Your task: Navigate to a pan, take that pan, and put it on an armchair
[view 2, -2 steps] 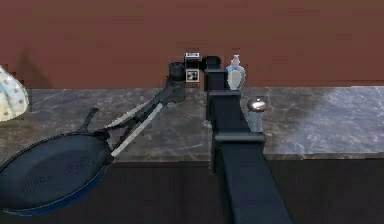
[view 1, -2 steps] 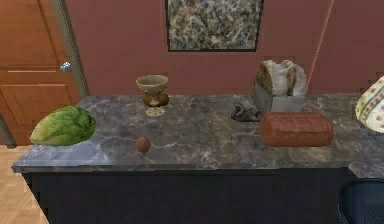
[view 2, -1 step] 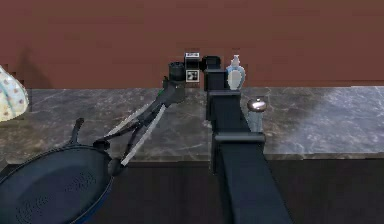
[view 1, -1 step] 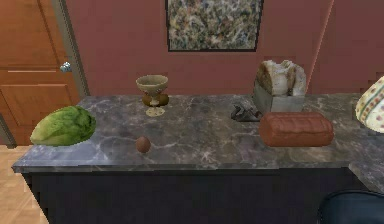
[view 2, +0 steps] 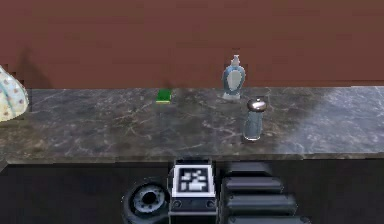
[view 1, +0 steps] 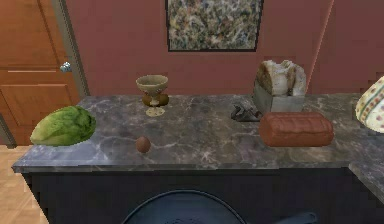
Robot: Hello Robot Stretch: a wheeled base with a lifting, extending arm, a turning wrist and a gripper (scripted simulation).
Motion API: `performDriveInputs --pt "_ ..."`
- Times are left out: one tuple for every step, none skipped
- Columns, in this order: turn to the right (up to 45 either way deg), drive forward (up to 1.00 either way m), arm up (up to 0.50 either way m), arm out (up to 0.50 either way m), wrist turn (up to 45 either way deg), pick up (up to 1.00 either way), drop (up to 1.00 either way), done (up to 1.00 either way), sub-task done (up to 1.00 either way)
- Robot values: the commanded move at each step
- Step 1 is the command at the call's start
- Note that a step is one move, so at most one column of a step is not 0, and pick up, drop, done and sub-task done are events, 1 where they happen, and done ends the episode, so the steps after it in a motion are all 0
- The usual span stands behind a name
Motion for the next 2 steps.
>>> performDriveInputs --pt "-45.0 0.0 0.0 0.0 0.0 0.0 0.0 0.0 0.0" --pt "-45.0 0.0 0.0 0.0 0.0 0.0 0.0 0.0 0.0"
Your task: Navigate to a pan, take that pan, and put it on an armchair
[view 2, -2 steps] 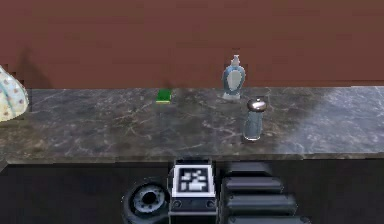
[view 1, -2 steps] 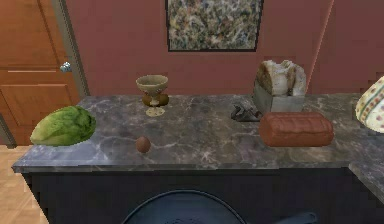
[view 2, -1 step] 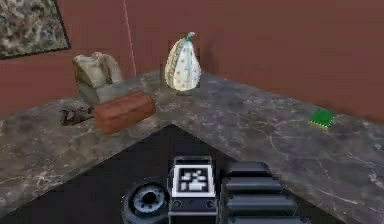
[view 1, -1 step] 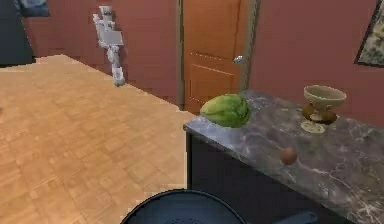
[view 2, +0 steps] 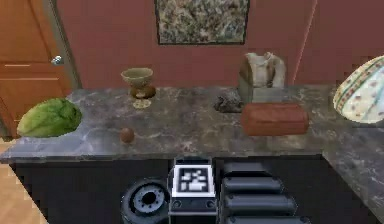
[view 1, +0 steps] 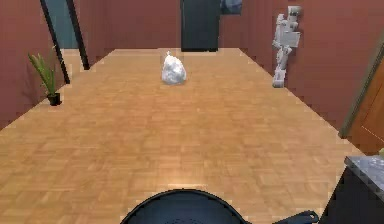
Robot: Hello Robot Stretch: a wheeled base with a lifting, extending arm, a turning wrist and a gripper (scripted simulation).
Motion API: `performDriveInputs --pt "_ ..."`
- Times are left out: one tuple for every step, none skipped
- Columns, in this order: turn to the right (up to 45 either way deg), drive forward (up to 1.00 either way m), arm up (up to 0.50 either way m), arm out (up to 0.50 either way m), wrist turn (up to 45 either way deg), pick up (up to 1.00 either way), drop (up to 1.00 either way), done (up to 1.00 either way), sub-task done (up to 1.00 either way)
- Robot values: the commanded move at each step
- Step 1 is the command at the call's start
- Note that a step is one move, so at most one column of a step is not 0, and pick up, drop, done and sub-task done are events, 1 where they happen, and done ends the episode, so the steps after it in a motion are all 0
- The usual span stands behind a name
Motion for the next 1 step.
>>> performDriveInputs --pt "-24.0 0.0 0.0 0.0 0.0 0.0 0.0 0.0 0.0"
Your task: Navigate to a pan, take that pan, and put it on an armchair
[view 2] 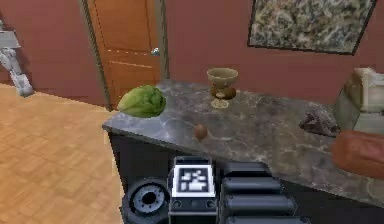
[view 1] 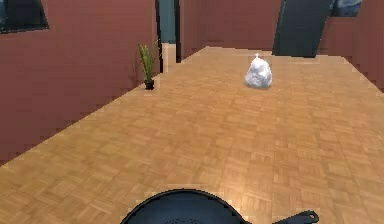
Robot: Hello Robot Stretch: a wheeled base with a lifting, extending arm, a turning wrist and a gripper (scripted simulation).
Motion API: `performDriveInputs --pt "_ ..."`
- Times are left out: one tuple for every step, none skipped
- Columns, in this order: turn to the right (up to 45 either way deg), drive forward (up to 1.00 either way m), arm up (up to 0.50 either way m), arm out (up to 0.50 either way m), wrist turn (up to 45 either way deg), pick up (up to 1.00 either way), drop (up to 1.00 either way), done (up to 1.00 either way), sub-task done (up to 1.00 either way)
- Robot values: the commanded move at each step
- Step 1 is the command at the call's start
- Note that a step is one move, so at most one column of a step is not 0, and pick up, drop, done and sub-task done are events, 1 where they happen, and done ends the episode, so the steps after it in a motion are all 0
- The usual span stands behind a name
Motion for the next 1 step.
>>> performDriveInputs --pt "0.0 1.0 0.0 0.0 0.0 0.0 0.0 0.0 0.0"
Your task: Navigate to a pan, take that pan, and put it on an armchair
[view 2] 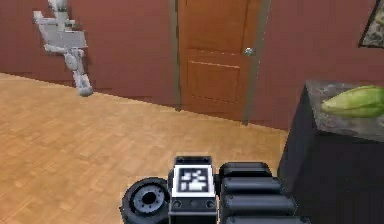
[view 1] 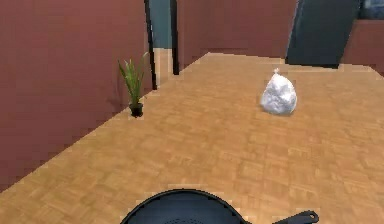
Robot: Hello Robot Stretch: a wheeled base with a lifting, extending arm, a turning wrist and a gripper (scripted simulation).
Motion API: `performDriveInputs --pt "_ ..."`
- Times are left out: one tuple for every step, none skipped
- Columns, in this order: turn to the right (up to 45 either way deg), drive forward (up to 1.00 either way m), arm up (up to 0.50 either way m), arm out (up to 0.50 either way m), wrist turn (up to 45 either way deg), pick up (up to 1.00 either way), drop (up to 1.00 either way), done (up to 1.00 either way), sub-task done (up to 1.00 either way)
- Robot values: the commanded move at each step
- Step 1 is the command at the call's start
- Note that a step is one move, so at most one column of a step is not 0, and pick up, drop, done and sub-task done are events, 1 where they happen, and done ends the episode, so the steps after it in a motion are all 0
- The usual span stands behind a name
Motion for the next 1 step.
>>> performDriveInputs --pt "0.0 1.0 0.0 0.0 0.0 0.0 0.0 0.0 0.0"
